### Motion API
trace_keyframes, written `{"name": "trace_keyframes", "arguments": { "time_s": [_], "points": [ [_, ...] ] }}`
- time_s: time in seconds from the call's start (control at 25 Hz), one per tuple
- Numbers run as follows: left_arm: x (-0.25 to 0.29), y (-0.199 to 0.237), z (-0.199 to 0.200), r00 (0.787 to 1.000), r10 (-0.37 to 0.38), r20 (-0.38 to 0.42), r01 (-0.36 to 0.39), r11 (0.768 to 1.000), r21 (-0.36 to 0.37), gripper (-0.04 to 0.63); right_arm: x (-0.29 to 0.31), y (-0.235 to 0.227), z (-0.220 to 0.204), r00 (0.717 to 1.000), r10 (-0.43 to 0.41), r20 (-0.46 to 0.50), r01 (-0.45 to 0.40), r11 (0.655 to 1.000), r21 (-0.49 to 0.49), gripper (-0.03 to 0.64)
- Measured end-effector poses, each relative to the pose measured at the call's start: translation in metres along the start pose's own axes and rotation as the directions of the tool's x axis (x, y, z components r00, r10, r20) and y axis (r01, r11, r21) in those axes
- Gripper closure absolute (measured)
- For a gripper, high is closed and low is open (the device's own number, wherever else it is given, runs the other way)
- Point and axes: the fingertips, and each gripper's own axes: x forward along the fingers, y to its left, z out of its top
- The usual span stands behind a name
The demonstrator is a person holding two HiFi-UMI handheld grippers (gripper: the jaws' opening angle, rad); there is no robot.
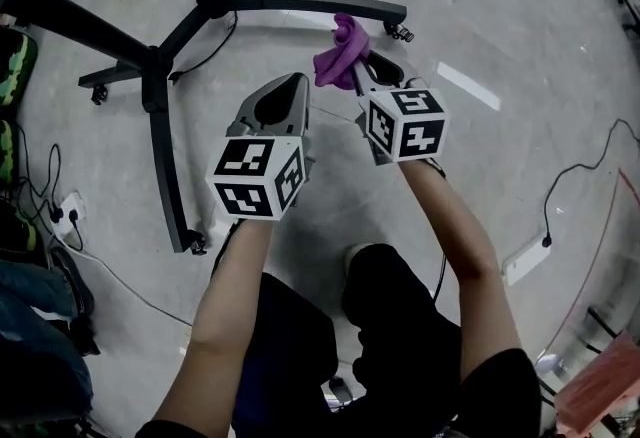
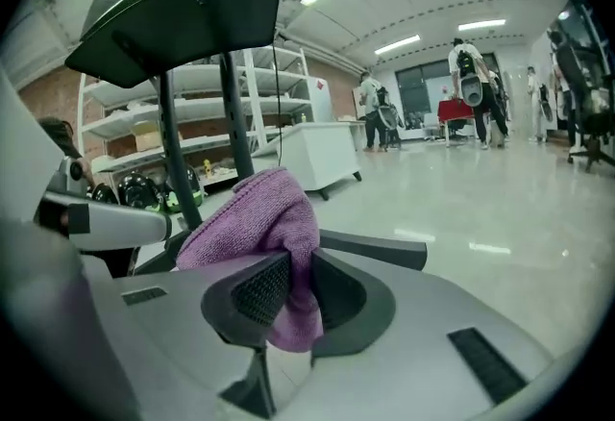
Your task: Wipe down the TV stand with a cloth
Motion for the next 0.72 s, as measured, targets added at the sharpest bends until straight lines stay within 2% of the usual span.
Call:
{"name": "trace_keyframes", "arguments": {
  "time_s": [0.2, 0.32, 0.4, 0.48, 0.6, 0.72],
  "points": [
    [-0.016, -0.026, 0.037, 1.0, -0.003, 0.004, 0.003, 0.999, 0.034, 0.588, -0.041, 0.007, 0.026, 1.0, -0.023, -0.019, 0.022, 1.0, -0.021, 0.54],
    [-0.027, -0.052, 0.062, 1.0, -0.029, 0.007, 0.029, 0.997, 0.072, 0.588, -0.068, 0.008, 0.051, 0.998, -0.052, -0.021, 0.051, 0.998, -0.028, 0.54],
    [-0.036, -0.073, 0.079, 0.998, -0.061, 0.021, 0.058, 0.991, 0.121, 0.588, -0.087, 0.011, 0.07, 0.998, -0.063, -0.012, 0.063, 0.998, 0.0, 0.54],
    [-0.047, -0.089, 0.092, 0.996, -0.078, 0.045, 0.071, 0.988, 0.136, 0.588, -0.107, 0.015, 0.091, 0.997, -0.073, -0.001, 0.073, 0.997, 0.03, 0.54],
    [-0.063, -0.101, 0.108, 0.996, -0.033, 0.081, 0.022, 0.99, 0.138, 0.588, -0.139, 0.021, 0.115, 0.996, -0.087, -0.018, 0.087, 0.996, 0.032, 0.54],
    [-0.084, -0.11, 0.13, 0.997, -0.005, 0.079, -0.005, 0.992, 0.126, 0.588, -0.164, 0.035, 0.133, 0.994, -0.071, -0.079, 0.073, 0.997, 0.018, 0.54]
  ]
}}
